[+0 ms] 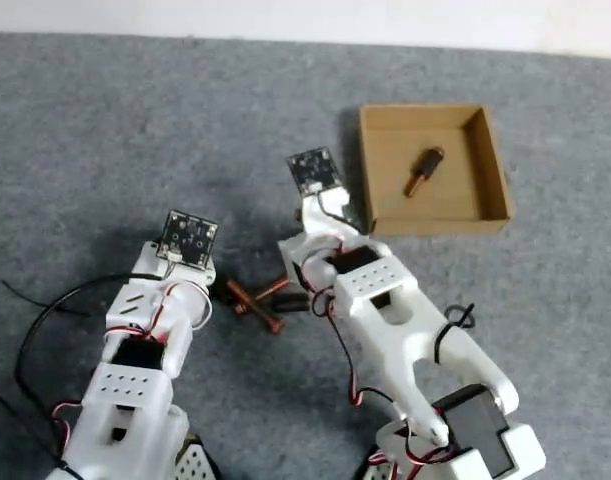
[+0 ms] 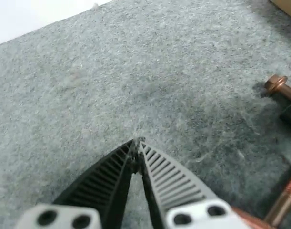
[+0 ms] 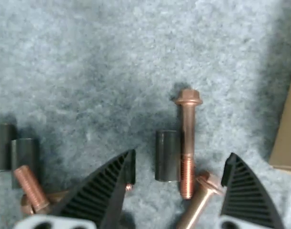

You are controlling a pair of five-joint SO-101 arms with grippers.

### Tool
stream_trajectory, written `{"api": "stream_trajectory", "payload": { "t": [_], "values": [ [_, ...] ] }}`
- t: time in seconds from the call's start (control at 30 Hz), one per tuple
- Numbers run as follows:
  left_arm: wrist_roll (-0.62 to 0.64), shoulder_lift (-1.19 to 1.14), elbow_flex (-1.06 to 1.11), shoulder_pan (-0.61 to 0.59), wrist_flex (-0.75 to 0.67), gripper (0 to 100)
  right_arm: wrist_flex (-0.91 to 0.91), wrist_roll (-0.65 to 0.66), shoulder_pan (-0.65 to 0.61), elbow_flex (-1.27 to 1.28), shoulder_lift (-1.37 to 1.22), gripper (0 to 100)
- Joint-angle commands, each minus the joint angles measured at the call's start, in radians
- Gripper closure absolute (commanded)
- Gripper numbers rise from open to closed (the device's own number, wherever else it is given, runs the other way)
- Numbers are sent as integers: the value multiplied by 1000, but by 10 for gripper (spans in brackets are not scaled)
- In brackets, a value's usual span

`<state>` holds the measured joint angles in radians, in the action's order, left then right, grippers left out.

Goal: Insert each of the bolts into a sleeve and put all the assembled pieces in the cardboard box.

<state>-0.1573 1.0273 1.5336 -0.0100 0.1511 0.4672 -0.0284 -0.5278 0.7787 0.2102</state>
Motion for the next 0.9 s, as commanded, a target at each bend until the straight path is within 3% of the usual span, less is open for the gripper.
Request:
{"api": "stream_trajectory", "payload": {
  "t": [0.0,0.17,0.57,0.87],
  "values": [
    [9,-7,-73,-5,-20,993,5,14,-10,-59,44,721],
    [12,-7,-74,-2,-20,993,51,14,-30,-143,-4,721],
    [12,-7,-79,-2,-18,993,308,6,-45,-588,-446,721],
    [12,-4,-79,-2,-18,993,383,-43,-51,-641,-476,721]
  ]
}}
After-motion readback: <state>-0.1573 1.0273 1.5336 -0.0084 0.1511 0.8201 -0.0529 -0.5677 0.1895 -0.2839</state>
